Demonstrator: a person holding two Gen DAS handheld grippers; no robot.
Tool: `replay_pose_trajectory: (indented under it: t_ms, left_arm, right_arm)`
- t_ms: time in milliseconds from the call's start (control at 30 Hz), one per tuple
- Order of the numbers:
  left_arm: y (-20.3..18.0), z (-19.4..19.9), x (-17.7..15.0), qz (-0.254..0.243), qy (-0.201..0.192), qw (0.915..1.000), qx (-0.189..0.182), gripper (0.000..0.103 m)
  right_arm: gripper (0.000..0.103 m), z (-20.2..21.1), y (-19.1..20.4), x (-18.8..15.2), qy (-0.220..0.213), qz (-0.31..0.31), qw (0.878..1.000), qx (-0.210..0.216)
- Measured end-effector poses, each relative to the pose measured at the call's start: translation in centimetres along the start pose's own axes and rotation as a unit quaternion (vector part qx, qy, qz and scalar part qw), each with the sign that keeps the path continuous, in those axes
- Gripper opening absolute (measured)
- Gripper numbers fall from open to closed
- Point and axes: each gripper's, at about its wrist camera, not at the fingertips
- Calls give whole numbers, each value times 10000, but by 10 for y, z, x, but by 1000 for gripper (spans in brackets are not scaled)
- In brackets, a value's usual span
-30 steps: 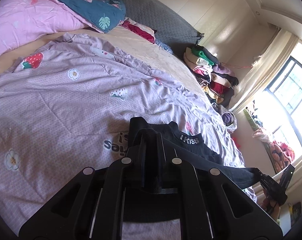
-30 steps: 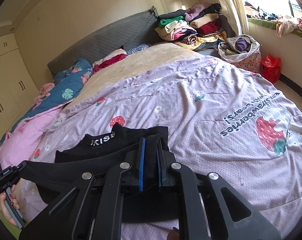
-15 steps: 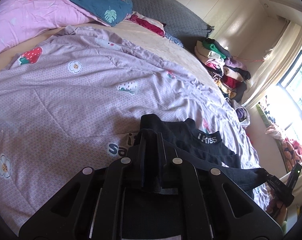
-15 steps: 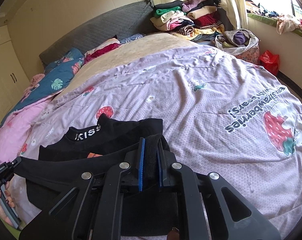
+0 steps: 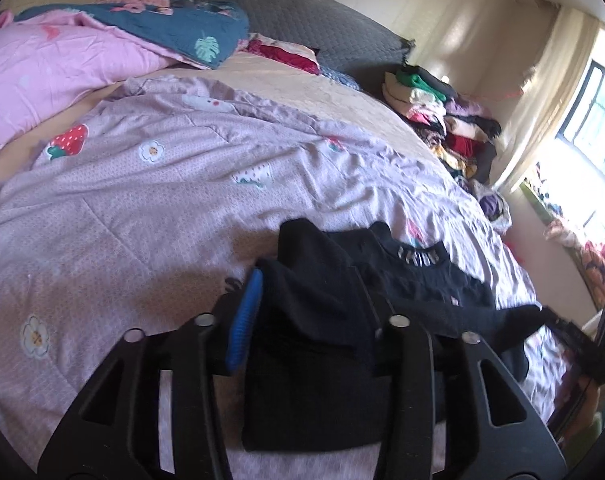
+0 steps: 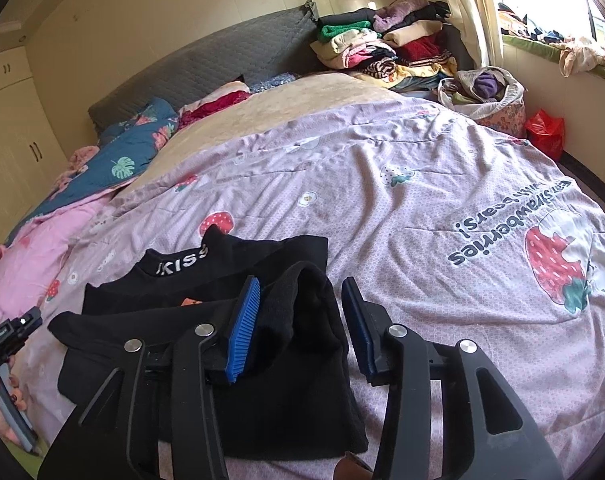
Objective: Fold small clothes
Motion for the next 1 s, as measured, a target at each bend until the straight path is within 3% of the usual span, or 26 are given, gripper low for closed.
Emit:
replay_pose_trajectory:
  t_ms: [233, 267, 300, 367, 400, 500, 700, 1000]
  left_arm:
    - [-18, 0, -25, -504, 410, 9979, -41, 37]
    - [-21, -1, -29, -553, 484, 9973, -72, 35]
    - [-23, -2, -32, -596, 533, 9967, -100, 31]
    - [-29, -8, -40, -740, 688, 9948, -86, 2]
    - [-31, -10, -44, -786, 755, 9940, -93, 1]
    - [-42, -21, -59, -979, 958, 9906, -64, 1]
    - [-52, -44, -58, -1281, 1056, 9857, 272, 1]
    - [-52, -79, -30, -1156, 990, 9877, 359, 1]
  right_arm:
    - [40, 23, 11, -14, 76, 241, 9991, 352]
    - [33, 23, 14, -17, 150, 288, 9986, 415]
    - [21, 22, 19, -21, 283, 367, 9979, 459]
    - [13, 19, 25, -30, 538, 514, 9960, 491]
    - [9, 17, 27, -33, 614, 576, 9953, 486]
    - [8, 8, 34, -47, 828, 834, 9927, 277]
    - [8, -33, 27, -50, 1238, 840, 9886, -197]
    - [8, -73, 38, -31, 1156, 925, 9889, -82]
Point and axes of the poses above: each gripper's, at about its wrist camera, not at the fingertips, and z roughly against the way its jaws point, y to its left, x to its top, and after that the axes turned 4 degrees about -z, right-handed
